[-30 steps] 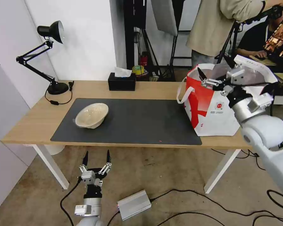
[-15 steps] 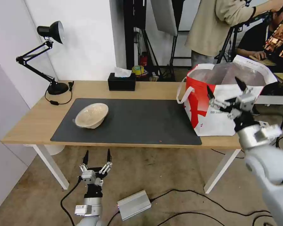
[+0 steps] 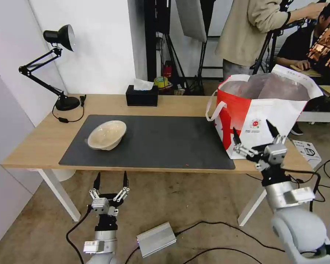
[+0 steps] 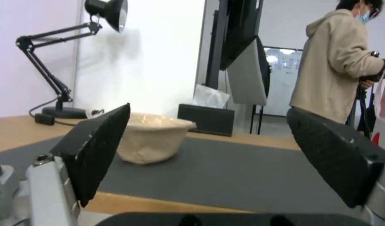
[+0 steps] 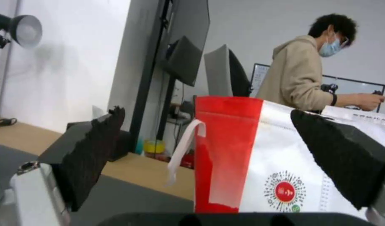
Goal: Pick up the trash from the table and place it into the takeout bag.
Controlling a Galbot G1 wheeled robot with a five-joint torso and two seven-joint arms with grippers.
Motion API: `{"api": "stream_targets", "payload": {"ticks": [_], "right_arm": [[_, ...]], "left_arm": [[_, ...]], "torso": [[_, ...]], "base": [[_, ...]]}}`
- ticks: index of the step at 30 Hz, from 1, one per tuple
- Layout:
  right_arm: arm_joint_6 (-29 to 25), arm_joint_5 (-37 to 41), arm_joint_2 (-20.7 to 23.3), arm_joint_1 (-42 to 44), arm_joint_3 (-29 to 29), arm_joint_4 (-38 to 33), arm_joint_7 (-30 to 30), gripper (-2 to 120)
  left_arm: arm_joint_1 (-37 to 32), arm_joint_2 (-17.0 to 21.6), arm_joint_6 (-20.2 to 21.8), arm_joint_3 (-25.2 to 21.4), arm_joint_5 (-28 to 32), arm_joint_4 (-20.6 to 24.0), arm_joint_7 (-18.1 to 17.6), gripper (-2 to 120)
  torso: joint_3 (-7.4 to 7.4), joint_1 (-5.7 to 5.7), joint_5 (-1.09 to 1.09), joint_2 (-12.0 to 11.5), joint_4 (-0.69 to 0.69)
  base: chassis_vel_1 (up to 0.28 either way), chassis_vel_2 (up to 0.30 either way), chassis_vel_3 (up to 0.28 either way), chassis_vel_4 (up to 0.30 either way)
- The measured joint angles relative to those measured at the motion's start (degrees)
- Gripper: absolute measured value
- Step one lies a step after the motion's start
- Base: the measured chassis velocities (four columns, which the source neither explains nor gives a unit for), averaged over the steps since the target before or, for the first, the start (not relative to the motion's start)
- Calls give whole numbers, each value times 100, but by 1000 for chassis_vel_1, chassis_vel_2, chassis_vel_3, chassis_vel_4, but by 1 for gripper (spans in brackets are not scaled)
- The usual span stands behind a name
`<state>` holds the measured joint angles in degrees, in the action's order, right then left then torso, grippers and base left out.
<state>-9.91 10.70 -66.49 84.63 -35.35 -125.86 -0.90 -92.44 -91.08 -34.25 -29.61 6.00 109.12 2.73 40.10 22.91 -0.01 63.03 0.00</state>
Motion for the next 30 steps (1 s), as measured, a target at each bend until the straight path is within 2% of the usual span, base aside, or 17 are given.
{"api": "stream_targets", "payload": {"ticks": [16,30], "right_arm": [[-438,-528,-410,701,-11,54,193,100],[-884,-861,-782,1017,78,271,382,100]], "left_arm": [[-297,47,-100,-133,-13,362,-1,100],[-393,58,-125,-167,-12,466,-9,100]], "torso": [[0,1,0,-1,0],[1,1,1,-1,0]], "base": [[0,0,0,0],[0,0,0,0]]}}
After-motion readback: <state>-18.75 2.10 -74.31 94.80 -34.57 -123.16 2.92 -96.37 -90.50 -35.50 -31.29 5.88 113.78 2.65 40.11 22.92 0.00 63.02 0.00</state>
